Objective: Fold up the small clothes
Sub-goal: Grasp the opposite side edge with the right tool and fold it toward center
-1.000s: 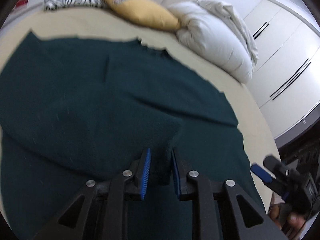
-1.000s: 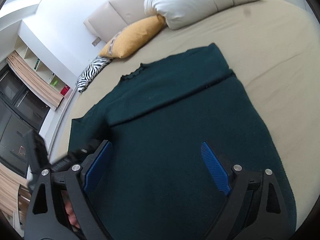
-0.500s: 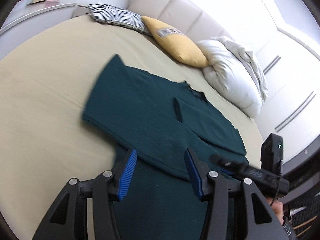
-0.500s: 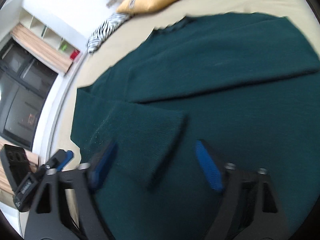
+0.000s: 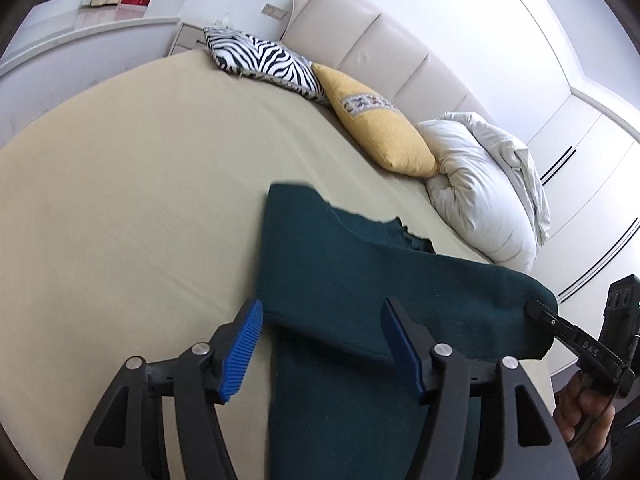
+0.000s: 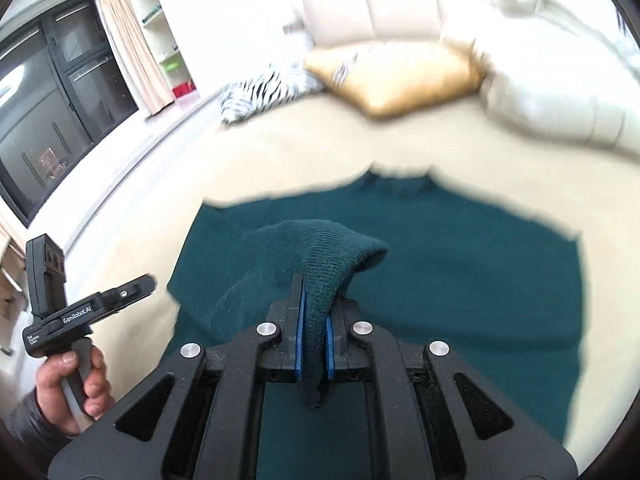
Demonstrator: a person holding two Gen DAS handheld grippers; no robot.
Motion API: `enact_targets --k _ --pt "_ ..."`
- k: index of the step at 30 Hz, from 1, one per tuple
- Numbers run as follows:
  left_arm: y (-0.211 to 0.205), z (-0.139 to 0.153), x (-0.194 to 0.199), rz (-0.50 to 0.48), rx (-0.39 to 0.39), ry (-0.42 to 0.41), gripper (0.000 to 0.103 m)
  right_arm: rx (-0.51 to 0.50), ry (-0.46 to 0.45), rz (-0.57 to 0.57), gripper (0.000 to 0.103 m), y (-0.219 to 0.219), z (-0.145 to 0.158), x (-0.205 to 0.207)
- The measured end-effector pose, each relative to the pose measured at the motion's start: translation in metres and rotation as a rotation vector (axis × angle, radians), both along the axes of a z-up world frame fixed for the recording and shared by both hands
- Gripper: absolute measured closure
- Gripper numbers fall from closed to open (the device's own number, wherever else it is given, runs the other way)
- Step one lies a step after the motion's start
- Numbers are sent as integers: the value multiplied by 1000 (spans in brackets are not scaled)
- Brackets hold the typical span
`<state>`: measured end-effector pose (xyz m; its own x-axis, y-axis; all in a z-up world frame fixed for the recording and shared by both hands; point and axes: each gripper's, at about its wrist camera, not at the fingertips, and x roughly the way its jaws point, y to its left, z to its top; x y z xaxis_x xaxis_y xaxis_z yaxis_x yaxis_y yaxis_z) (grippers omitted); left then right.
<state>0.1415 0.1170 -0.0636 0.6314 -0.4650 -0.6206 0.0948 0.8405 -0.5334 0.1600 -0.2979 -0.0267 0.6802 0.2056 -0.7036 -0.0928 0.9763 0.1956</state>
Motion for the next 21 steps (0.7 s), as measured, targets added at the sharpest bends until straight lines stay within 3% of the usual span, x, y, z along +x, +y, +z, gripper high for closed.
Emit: enact_targets --k 4,7,10,15,17,21 --pt "-10 -1 27 4 66 11 37 -54 17 -84 97 -62 -6 20" --pt "-26 -17 57 -11 138 74 37 -63 133 -160 97 -111 -54 42" --pt "-44 -30 82 -26 203 118 37 -4 205 -194 97 -139 -90 46" --pt "-74 -45 103 -64 355 165 37 26 172 -181 96 -140 -98 37" --pt "-75 -47 101 -69 371 152 39 17 148 -164 96 -139 -93 39" --pt "-68 -49 101 -68 381 157 55 -18 101 -111 96 -113 -76 34"
